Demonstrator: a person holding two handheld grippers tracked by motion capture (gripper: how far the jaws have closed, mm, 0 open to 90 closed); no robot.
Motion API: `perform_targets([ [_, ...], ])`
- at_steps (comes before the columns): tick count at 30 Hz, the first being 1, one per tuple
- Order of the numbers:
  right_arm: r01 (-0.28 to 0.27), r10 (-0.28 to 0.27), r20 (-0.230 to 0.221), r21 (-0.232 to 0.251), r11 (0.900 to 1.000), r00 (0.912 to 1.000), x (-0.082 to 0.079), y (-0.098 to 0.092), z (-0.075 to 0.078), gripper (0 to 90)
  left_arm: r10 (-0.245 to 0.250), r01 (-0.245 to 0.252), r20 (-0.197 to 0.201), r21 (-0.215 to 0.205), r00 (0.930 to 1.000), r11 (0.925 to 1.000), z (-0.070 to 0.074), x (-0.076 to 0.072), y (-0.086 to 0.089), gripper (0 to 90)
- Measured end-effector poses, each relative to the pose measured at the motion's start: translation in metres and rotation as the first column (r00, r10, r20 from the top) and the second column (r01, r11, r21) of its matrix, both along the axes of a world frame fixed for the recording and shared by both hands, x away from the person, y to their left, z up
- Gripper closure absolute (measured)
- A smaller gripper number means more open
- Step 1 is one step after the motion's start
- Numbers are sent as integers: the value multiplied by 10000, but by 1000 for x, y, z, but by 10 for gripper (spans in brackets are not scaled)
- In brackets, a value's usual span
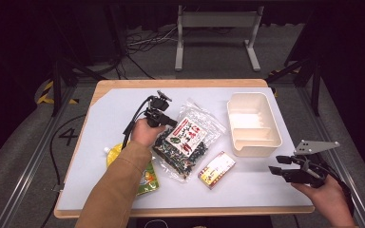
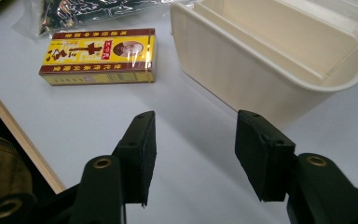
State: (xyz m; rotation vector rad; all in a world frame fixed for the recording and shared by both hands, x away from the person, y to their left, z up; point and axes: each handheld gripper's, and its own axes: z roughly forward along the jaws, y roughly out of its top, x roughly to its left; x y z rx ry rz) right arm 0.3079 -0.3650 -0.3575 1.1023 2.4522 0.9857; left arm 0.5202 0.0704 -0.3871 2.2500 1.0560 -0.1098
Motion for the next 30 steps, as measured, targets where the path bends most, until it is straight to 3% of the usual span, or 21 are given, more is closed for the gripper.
perform_targets([
  [4,-27,27,60,-7,10000,10000,0,1,1,486,137,-115,500,-435,9987,9990,16,-7,10,893],
  [8,-21,21,106,-16,10000,9999,0,1,2,488,151,-107,758,-578,9970,9983,22,-12,12,894],
  [12,-10,10,160,15,10000,9999,-1,0,4,493,69,24,1235,-754,9923,9971,31,-20,14,894],
  [17,-66,64,251,68,10000,9997,-2,2,7,496,125,112,1767,-1326,9842,9911,45,-32,20,895],
  [23,-97,92,375,125,9999,9993,-2,2,12,500,156,251,2361,-1684,9716,9854,58,-45,23,897],
  [30,-154,140,459,302,9994,9988,-1,5,17,505,118,509,3158,-1894,9487,9806,71,-62,23,897],
])
